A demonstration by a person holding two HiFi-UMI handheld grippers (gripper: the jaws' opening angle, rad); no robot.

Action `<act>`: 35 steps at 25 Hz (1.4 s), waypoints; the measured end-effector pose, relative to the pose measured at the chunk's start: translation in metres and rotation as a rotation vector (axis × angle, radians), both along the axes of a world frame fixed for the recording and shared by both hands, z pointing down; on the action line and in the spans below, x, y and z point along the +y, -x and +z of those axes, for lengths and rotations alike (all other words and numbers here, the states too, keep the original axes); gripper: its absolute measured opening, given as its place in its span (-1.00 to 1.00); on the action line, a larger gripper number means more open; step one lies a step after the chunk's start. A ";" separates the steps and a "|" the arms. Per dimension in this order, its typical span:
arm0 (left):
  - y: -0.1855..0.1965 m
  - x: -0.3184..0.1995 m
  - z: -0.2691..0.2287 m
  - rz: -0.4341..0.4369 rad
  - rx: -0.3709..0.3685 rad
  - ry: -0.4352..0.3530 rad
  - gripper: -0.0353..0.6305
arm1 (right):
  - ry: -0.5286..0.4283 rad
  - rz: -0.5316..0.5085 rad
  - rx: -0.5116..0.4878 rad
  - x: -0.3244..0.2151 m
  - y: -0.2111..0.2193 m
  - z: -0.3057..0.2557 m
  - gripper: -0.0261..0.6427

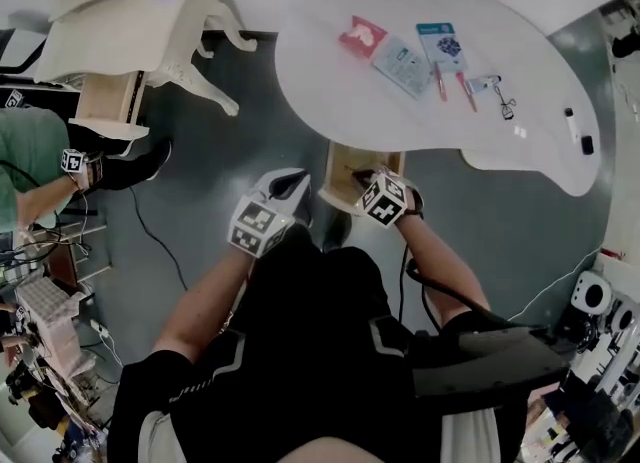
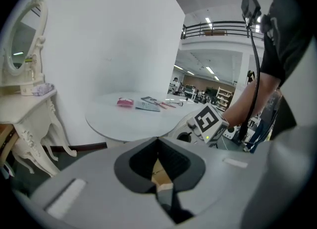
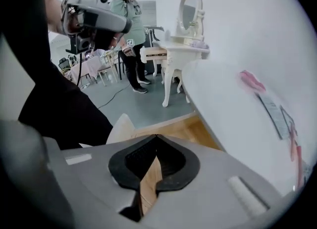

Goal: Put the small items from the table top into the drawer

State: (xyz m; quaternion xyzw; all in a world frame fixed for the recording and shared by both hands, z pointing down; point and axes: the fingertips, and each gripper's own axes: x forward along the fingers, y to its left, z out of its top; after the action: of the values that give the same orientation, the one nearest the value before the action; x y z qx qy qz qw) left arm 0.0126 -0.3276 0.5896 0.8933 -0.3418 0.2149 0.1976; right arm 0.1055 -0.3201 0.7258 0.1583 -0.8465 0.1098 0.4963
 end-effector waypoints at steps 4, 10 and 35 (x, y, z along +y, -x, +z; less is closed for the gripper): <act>-0.001 -0.003 -0.024 -0.014 0.005 -0.053 -0.89 | -0.041 0.060 -0.081 0.002 -0.002 -0.035 -0.91; -0.006 -0.003 -0.049 -0.024 0.023 -0.102 -0.89 | -0.100 0.137 -0.189 -0.004 -0.003 -0.081 -0.91; 0.031 0.007 -0.150 -0.051 0.205 -0.249 -0.89 | -0.397 0.568 -0.597 -0.011 0.015 -0.271 -0.92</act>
State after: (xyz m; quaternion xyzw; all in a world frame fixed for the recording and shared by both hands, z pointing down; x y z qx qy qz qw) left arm -0.0182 -0.3207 0.4393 0.9192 -0.3663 0.0733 0.1246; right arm 0.0907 -0.3310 0.4543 0.4375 -0.8803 0.1178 0.1408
